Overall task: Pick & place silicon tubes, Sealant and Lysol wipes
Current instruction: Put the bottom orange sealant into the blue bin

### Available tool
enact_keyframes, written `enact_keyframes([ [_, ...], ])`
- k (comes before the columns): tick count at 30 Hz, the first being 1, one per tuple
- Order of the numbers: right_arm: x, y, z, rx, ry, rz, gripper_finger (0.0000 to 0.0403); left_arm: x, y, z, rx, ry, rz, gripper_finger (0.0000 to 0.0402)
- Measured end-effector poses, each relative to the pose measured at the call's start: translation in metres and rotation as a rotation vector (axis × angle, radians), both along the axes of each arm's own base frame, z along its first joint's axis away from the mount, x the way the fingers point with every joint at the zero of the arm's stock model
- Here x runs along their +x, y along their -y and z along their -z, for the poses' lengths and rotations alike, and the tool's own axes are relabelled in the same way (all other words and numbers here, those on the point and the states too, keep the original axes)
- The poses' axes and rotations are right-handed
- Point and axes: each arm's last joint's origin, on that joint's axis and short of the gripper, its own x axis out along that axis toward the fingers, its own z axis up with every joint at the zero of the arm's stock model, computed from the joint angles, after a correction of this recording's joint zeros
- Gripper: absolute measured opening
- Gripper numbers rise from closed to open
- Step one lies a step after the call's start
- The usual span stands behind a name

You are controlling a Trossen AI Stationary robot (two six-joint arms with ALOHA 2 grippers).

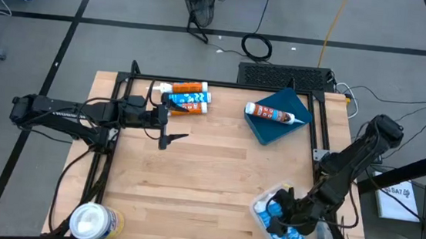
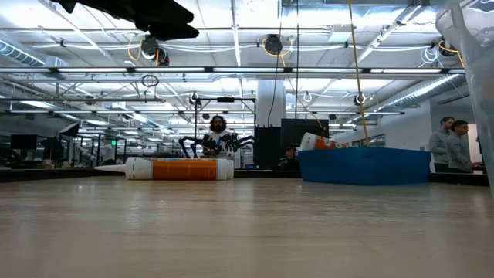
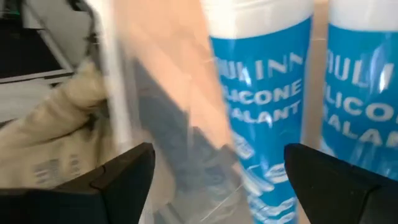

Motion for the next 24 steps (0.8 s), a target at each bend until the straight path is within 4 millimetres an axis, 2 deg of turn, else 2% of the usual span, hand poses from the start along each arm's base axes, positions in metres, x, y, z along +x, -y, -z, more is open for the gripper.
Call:
enact_keyframes([
  [7,-0.004,0.006,-0.011,0.031,0.023,0.017,0.0335,0.0,0.0,0.0,0.0,0.0,0.0,0.0392],
  [16,-0.01,0.018,-0.03,-0.025,0.188,0.011,0.0336,0.0,0.0,0.0,0.0,0.0,0.0,0.0392],
  [20,-0.012,0.027,-0.04,-0.099,0.3,-0.016,0.0336,0.0,0.0,0.0,0.0,0.0,0.001,0.0392],
  [24,-0.013,0.039,-0.05,-0.266,0.454,-0.082,0.0335,0.0,0.0,0.0,0.0,0.0,0.0,0.0392],
])
